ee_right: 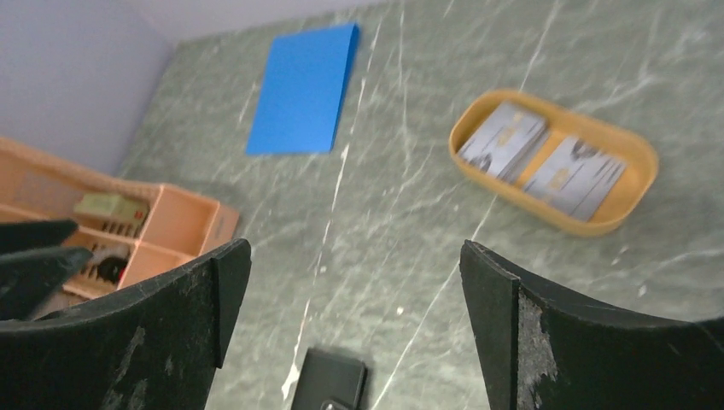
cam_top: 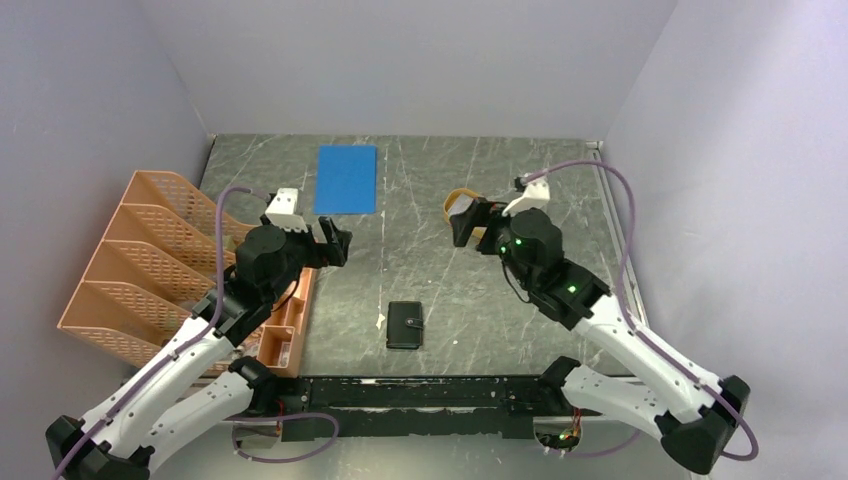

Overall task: Put the credit cards into the card holder
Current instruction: Open the card holder at the center of the board.

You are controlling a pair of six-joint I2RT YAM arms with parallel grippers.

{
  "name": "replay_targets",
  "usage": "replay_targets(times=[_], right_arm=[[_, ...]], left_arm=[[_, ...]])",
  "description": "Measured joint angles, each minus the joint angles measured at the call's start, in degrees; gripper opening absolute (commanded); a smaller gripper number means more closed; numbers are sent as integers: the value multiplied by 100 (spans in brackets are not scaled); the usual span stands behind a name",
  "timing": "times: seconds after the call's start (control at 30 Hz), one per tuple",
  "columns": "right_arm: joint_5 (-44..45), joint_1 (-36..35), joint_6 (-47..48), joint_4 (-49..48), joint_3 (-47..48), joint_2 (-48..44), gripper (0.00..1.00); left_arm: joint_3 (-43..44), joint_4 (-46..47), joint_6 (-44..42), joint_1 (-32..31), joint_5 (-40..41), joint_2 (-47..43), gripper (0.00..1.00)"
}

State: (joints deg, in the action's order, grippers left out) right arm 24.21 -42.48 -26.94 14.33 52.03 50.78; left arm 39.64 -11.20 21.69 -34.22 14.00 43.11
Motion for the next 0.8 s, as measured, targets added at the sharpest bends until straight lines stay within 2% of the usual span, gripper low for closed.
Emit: replay_targets(times=[0.13,0.37,0.63,0.8], right_arm=[[-479,-2,-424,-24,-280,446,95],[-623,31,-935,74,-278,1211,94],[-844,774,-1384,-240,-232,1770,86],[-929,850,-1464,-632,-232,2280,82]], left_arm=[[0,2,22,-2,-33,-61,97],[0,0,17,-57,-28,-260,97],[0,-74,15,-72,26,-280,97],[2,-118,15,-76,160,-201,96]])
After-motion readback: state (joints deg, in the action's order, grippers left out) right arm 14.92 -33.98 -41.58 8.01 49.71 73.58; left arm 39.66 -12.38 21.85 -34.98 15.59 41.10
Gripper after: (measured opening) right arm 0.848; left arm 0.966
